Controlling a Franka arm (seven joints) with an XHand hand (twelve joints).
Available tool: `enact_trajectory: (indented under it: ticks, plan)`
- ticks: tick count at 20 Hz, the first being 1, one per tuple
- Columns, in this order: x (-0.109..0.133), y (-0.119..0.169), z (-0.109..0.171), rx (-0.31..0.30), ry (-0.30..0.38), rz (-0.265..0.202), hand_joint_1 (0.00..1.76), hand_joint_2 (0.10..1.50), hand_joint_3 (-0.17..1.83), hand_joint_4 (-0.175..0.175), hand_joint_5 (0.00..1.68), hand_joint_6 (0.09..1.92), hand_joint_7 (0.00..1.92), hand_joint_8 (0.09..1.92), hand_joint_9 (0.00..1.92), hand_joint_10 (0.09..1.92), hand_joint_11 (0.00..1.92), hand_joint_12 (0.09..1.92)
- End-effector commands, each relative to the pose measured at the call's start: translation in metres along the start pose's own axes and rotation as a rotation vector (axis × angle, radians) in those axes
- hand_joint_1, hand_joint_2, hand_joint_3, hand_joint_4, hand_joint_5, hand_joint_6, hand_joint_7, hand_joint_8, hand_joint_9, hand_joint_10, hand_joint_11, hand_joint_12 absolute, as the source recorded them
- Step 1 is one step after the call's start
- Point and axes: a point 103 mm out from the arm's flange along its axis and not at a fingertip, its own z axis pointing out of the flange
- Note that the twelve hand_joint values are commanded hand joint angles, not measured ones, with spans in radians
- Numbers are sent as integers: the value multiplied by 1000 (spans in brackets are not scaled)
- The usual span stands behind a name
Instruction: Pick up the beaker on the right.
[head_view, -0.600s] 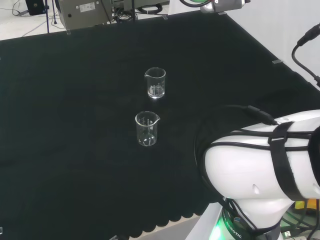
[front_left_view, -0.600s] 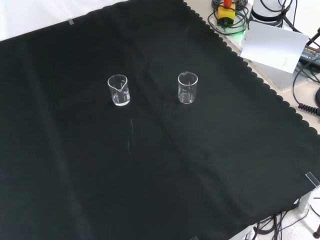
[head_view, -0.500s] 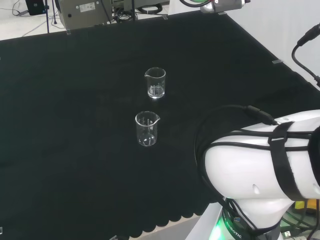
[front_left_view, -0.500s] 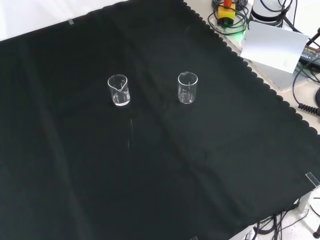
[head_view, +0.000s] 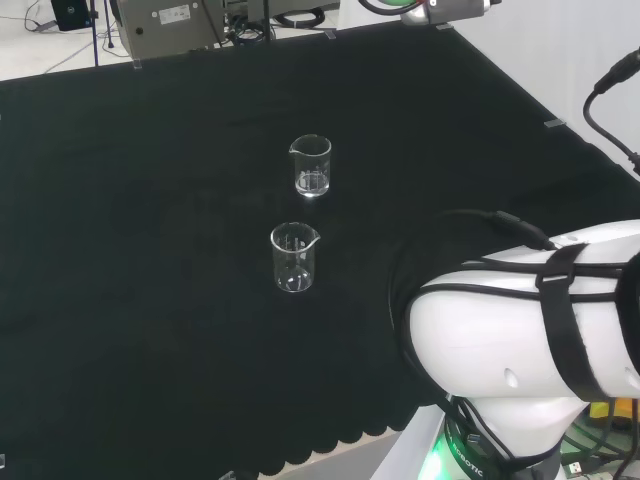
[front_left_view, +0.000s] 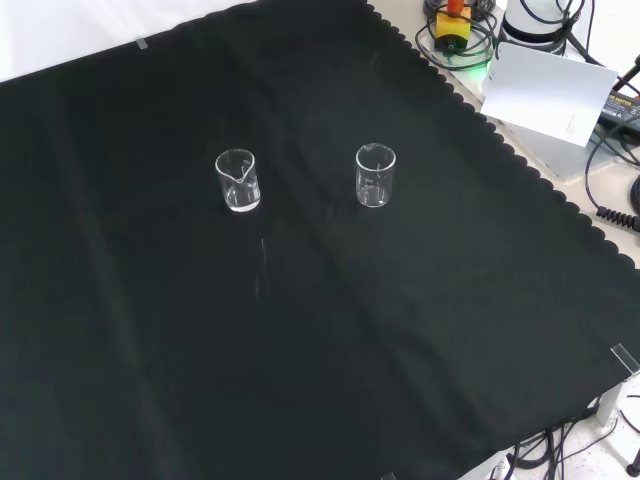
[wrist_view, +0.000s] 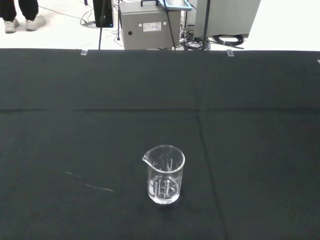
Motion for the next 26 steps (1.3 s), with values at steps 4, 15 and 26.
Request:
enact_trajectory:
  ticks: [4,15,26]
  plan:
    - [-13,7,20,35,-10,41,0,1248,378,-13,248,87,53,542,189,662,6,1362]
    - [-41,77,96,103,51,31,0,1249,364,-17,259,87,69,548,207,667,12,1368]
    - [-55,175,177,182,141,-39,354,1102,276,-27,321,87,143,590,296,697,59,1377]
